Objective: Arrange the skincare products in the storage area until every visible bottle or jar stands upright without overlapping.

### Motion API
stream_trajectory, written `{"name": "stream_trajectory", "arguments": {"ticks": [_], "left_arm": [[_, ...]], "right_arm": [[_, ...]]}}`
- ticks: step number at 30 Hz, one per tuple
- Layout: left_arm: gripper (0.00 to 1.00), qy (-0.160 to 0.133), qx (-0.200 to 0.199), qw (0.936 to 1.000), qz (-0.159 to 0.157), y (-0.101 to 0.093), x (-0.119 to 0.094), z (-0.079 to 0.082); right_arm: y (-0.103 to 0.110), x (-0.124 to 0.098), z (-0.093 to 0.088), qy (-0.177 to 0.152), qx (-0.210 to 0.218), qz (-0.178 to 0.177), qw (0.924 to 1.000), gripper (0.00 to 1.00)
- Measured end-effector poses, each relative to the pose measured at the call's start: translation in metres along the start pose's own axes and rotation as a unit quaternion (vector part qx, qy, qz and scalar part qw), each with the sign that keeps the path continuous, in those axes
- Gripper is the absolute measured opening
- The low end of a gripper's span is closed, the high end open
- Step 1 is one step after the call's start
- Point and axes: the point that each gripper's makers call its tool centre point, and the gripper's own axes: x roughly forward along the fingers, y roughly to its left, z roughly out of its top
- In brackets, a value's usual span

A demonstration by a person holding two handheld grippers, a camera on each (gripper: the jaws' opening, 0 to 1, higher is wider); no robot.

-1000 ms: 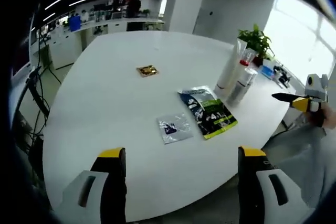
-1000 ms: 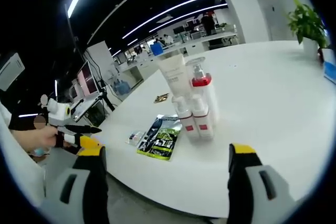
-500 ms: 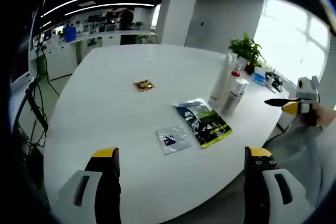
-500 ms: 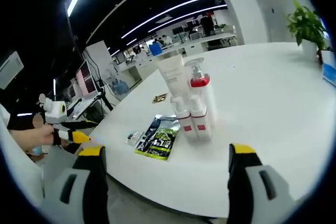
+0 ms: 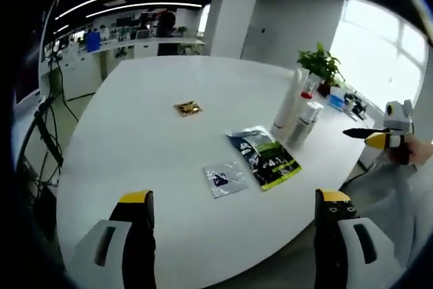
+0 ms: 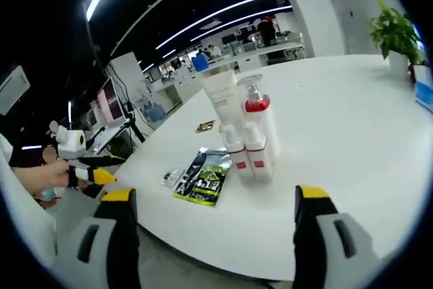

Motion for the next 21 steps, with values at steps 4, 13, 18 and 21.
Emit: {"name": "stream_trajectory", "arguments": {"ticks": [4,13,18,21], "left_arm": [[0.97,0.007,0.006,1.0000,-0.001,0.000,0.002,-0.002],[0.96,0.018,0.014,0.9997,0.001,0.005,0.007,0.001],[0.96,0.021,0.023,0.9995,0.001,0.006,0.010,0.006],[0.96,0.026,0.028,0.9993,-0.003,0.007,0.013,0.008]], "right_arm": [[0.000,0.000,0.000,0.000,0.001,0.000,1.0000,0.97],[-0.001,0.001,0.000,0.001,0.002,0.001,1.0000,0.97],[-0.001,0.001,-0.001,0.003,0.002,0.002,1.0000,0.97],[-0.001,0.001,-0.001,0.003,0.002,0.002,1.0000,0.97]]}}
